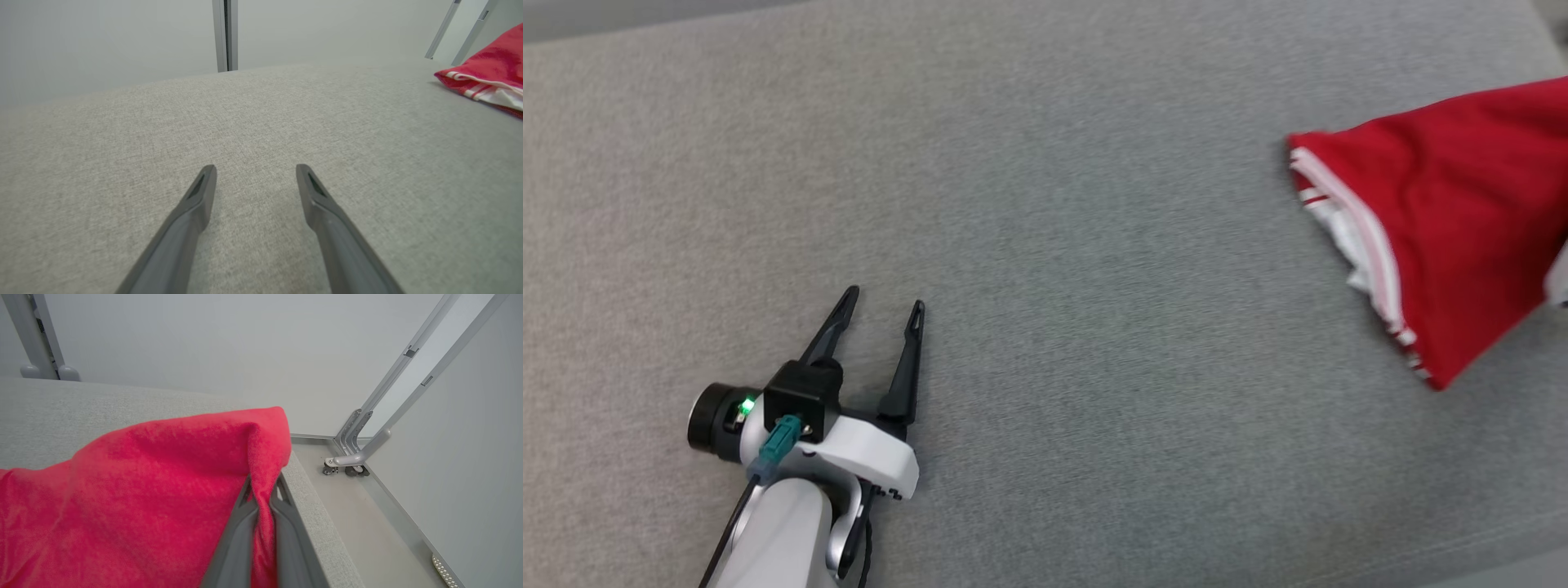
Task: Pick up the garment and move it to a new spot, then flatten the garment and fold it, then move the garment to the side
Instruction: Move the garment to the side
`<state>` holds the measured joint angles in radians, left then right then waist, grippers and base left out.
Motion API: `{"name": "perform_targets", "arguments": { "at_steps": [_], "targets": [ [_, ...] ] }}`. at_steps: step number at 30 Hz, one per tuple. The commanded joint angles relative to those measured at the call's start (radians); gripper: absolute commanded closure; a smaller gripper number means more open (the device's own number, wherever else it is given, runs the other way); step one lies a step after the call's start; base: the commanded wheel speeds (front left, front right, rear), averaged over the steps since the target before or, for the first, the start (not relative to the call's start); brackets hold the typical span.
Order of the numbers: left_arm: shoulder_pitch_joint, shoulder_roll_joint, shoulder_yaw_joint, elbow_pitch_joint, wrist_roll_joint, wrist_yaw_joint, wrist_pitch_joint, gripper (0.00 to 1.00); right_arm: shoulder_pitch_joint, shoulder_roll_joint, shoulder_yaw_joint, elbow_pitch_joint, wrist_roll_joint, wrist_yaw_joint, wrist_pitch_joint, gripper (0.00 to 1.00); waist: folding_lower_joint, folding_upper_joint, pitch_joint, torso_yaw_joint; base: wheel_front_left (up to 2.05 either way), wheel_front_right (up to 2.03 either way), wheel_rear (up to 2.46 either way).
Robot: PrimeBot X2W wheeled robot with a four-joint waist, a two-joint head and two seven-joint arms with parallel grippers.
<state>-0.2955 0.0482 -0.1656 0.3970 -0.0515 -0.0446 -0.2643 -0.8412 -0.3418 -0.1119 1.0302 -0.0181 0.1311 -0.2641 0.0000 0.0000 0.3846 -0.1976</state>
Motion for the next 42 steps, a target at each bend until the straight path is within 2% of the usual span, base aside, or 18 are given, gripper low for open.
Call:
{"name": "perform_targets", "arguments": {
  "at_steps": [1, 9, 13, 14, 15, 16, 22, 26, 35, 42],
  "targets": [
    [-0.014, 0.006, 0.002, 0.002, 0.005, -0.003, 0.0, 0.0, -0.014, -0.009, -0.015, 0.008, -0.007, -0.001, 0.0, 1.0, 0.0, 0.0, 0.033, 0.033, 0.0, 0.0, 0.0],
    [-0.028, 0.011, -0.003, 0.01, 0.006, 0.001, 0.002, 0.0, -0.094, -0.101, -0.232, 0.082, -0.201, -0.001, 0.002, 1.0, 0.0, 0.0, 0.076, 0.086, 0.0, 0.0, 0.0],
    [-0.041, 0.013, -0.006, 0.01, 0.009, -0.002, 0.003, 0.0, -0.095, -0.116, -0.327, 0.077, -0.286, -0.001, 0.002, 1.0, 0.0, 0.0, 0.086, 0.099, 0.0, 0.0, 0.0],
    [-0.042, 0.013, -0.006, 0.01, 0.009, -0.001, 0.003, 0.0, -0.093, -0.121, -0.35, 0.075, -0.31, -0.001, 0.01, 0.77, 0.0, 0.0, 0.087, 0.101, 0.0, 0.0, 0.0],
    [-0.043, 0.012, -0.007, 0.01, 0.009, -0.001, 0.003, 0.0, -0.094, -0.117, -0.378, 0.067, -0.326, -0.001, 0.007, 0.1, 0.0, 0.0, 0.087, 0.102, 0.0, 0.0, 0.0],
    [-0.046, 0.012, -0.009, 0.01, 0.009, 0.0, 0.003, 0.0, -0.094, -0.112, -0.404, 0.055, -0.346, -0.001, 0.006, 0.0, 0.0, 0.0, 0.087, 0.102, 0.0, 0.0, 0.0],
    [-0.041, 0.01, -0.016, 0.008, -0.006, 0.007, 0.003, 0.0, -0.097, -0.068, -0.499, 0.011, -0.427, -0.001, -0.002, 0.0, 0.0, 0.0, 0.069, 0.103, 0.0, 0.0, 0.0],
    [-0.032, 0.007, -0.017, 0.003, -0.018, 0.01, 0.001, 0.0, -0.103, -0.023, -0.439, -0.059, -0.408, -0.001, -0.002, 0.0, 0.0, 0.0, 0.047, 0.1, 0.0, 0.0, 0.0],
    [-0.002, 0.005, -0.029, -0.006, -0.061, 0.031, 0.0, 0.0, 0.051, 0.103, -0.223, -0.268, -0.208, -0.001, -0.002, 0.0, 0.0, 0.0, -0.038, 0.11, 0.0, 0.0, 0.0],
    [0.03, 0.005, -0.029, -0.002, -0.088, 0.044, 0.0, 0.0, 0.162, 0.146, -0.12, -0.352, -0.118, -0.001, 0.0, 0.0, 0.0, 0.0, -0.09, 0.126, 0.0, 0.0, 0.0]
  ]
}}
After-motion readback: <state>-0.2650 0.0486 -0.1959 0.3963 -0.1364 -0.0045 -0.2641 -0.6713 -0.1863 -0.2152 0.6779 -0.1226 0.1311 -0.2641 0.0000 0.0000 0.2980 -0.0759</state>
